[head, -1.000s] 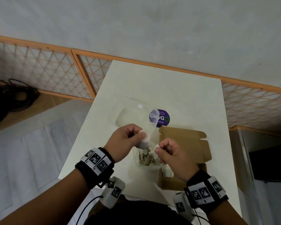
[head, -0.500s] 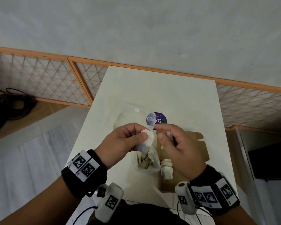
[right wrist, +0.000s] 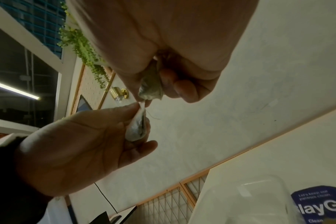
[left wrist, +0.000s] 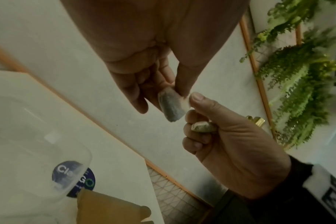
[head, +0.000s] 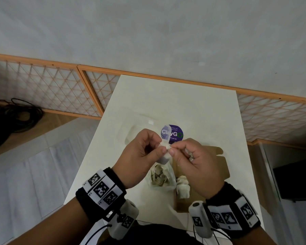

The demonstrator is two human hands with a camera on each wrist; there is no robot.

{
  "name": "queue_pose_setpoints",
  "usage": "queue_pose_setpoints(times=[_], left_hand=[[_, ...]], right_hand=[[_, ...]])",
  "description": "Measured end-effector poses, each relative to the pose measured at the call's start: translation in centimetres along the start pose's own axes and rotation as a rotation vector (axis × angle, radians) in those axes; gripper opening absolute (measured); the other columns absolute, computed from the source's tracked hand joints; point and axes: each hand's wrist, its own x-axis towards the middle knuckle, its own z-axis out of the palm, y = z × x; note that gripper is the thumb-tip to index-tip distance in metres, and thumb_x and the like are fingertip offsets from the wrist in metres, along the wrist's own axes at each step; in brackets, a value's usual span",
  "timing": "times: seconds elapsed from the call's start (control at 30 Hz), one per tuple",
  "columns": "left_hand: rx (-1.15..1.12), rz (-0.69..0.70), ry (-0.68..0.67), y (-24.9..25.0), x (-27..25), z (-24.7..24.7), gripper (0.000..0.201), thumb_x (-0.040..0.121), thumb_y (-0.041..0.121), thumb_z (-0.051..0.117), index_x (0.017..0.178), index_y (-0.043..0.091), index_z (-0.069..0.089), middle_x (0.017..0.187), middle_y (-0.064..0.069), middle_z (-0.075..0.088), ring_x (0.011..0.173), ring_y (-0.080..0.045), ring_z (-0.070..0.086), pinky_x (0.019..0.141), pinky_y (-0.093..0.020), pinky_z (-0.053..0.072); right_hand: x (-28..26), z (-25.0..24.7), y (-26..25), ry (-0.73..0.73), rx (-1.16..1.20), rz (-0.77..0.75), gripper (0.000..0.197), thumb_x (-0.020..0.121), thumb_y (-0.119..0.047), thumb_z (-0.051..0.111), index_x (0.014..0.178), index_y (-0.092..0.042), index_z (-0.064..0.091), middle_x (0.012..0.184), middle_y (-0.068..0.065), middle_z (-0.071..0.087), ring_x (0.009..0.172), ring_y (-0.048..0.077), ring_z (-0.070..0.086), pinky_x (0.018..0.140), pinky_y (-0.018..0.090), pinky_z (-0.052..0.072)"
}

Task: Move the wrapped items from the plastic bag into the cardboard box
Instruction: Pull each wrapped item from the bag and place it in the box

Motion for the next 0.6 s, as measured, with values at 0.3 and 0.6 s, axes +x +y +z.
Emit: queue_pose_setpoints(times=[0.3,0.6], left_hand=[[0.367,0.111,0.106,1.0,-0.5,-0.2,0.009,0.092,0.036,0.074,0.095,0.03,0.079,0.107,0.004,0.065,0.108,-0.011,0.064,0.093,-0.015,0.046],[0.193,0.006,0.148,1.9,-0.6,-0.4,0.01,0.099,0.017,0.067,0.094,0.013,0.075,0.087,0.0,0.078,0.079,-0.015,0.077,0.07,-0.016,0.054]], right_hand=[[0.0,-0.7,0.0,-0.122,0.161,0.11,0.016,0.099,-0.012,0.067,0.11,-0.023,0.07,0.077,0.002,0.057,0.067,0.017,0.052,0.065,0.026,0.047],[0.0,-1.2,-0.9,-0.079,0.523,0.291,0.048,0.099,0.012,0.054,0.138,-0.016,0.055,0.099,0.009,0.071,0.082,0.022,0.07,0.08,0.031,0.059]])
